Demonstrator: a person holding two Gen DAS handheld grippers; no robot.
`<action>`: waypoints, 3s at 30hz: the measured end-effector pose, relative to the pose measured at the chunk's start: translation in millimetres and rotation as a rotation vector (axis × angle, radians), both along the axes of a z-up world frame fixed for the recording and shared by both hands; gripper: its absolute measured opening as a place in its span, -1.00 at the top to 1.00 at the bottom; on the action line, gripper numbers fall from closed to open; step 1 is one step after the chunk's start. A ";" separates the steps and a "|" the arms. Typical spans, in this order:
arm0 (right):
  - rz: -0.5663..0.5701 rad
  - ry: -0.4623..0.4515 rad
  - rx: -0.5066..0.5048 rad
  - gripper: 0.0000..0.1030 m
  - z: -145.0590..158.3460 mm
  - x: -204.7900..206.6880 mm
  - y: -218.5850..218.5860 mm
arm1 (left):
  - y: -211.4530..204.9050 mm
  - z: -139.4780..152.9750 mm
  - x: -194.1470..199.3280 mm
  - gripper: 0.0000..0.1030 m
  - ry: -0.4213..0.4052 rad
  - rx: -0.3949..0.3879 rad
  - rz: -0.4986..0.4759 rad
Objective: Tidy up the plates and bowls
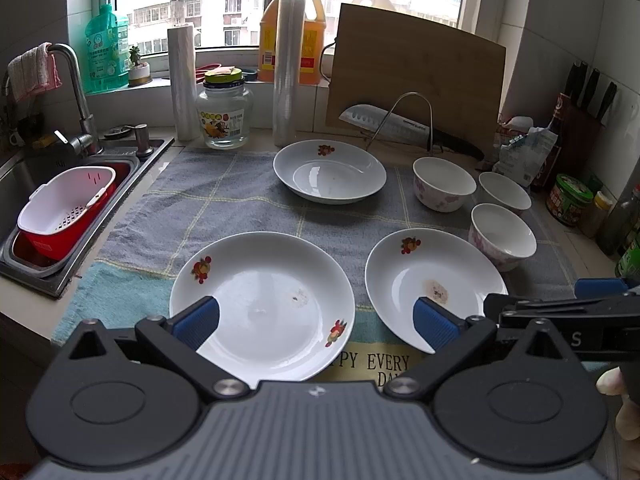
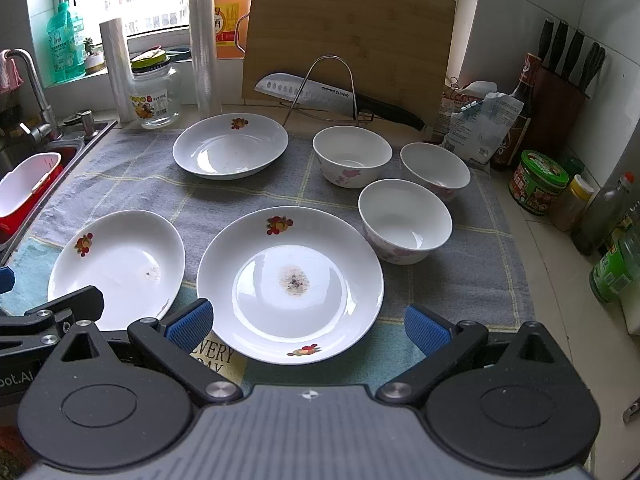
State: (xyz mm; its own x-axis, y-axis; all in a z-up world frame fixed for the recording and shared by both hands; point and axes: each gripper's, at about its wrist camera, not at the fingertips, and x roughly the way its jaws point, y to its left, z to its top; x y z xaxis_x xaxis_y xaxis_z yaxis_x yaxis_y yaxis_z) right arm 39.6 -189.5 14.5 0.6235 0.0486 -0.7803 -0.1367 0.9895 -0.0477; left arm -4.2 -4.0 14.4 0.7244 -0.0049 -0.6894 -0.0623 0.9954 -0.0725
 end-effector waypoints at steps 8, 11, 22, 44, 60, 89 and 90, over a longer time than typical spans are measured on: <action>-0.001 -0.004 -0.001 -1.00 1.3 -0.5 -0.9 | 0.2 1.0 -0.2 -0.98 -0.003 -0.001 -0.001; -0.002 -0.006 0.000 -1.00 2.2 -1.2 -1.8 | 0.0 1.8 -0.5 -0.99 -0.005 -0.002 -0.001; -0.001 -0.013 0.002 -1.00 4.1 -3.0 -3.6 | -2.2 3.6 -1.3 -0.99 -0.010 0.002 -0.002; 0.083 -0.111 0.071 -1.00 12.1 -20.1 -18.1 | -13.1 9.1 -29.8 -0.99 -0.123 -0.021 -0.016; 0.236 -0.143 0.203 -1.00 -12.1 -24.8 -1.4 | 20.8 -10.5 -38.5 -0.99 -0.144 -0.052 -0.058; 0.455 0.008 0.050 -1.00 -121.2 -7.6 131.4 | 140.3 -70.4 44.1 -0.99 0.027 -0.050 -0.193; 0.469 -0.001 0.052 -1.00 -121.7 -7.4 133.6 | 140.6 -72.1 49.0 -0.99 0.041 -0.052 -0.211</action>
